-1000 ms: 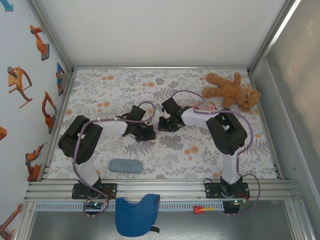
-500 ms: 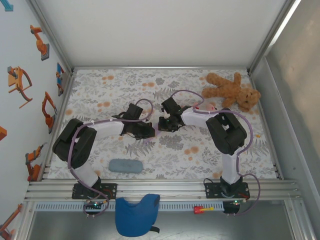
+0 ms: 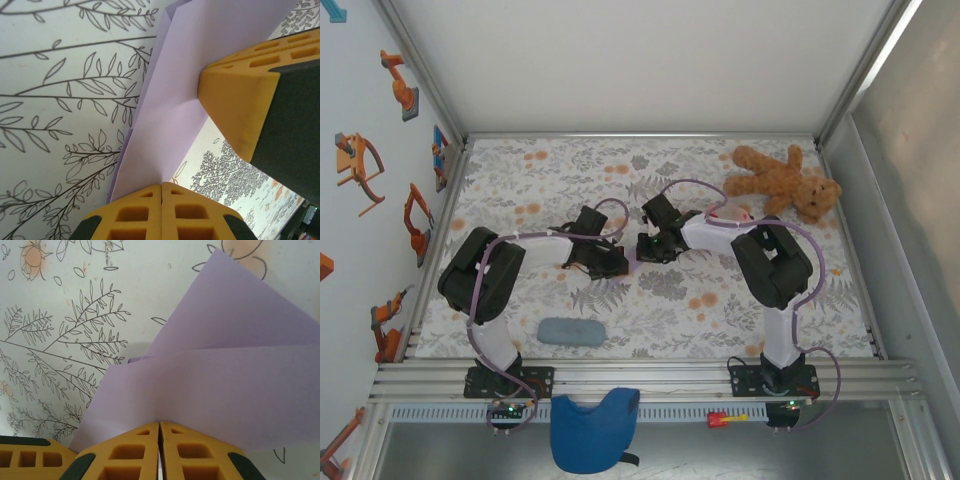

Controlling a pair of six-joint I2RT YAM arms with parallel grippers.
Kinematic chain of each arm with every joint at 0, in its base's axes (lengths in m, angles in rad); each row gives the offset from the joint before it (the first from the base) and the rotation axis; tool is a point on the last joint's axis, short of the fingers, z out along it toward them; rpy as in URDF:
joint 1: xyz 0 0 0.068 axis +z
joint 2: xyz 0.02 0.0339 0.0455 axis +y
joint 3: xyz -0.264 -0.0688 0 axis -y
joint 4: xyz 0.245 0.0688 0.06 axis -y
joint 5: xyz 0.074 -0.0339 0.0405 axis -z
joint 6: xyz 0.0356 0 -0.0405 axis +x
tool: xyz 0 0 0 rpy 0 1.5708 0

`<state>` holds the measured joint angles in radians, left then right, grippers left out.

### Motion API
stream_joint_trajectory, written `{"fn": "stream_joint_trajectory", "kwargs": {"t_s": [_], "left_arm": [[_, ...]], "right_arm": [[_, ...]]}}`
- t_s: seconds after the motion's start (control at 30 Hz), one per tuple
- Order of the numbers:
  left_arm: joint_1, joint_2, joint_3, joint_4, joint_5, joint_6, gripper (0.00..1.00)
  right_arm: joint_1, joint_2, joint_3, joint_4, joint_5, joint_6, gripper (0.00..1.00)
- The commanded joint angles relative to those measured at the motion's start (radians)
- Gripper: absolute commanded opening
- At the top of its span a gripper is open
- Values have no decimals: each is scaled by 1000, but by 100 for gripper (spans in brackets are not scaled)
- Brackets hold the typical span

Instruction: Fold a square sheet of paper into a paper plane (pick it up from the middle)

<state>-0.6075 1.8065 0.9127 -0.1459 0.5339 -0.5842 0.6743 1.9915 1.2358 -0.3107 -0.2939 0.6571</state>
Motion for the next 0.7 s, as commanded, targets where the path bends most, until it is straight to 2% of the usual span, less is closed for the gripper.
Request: {"fn": "stream_joint_trajectory", "kwargs": {"t_s": [0.0,0.47,0.67], "left_arm": [[5,0,-49,-58,15,39,0],[5,-107,-169,-220,-92,72,0],[6,-174,-208,-223,-106,45,0]], "right_arm": [[-15,114,-43,-157,143,-15,10],[-16,136,-29,-187,160,-7,9],[-16,125,-31,-185,153,-6,9]]}}
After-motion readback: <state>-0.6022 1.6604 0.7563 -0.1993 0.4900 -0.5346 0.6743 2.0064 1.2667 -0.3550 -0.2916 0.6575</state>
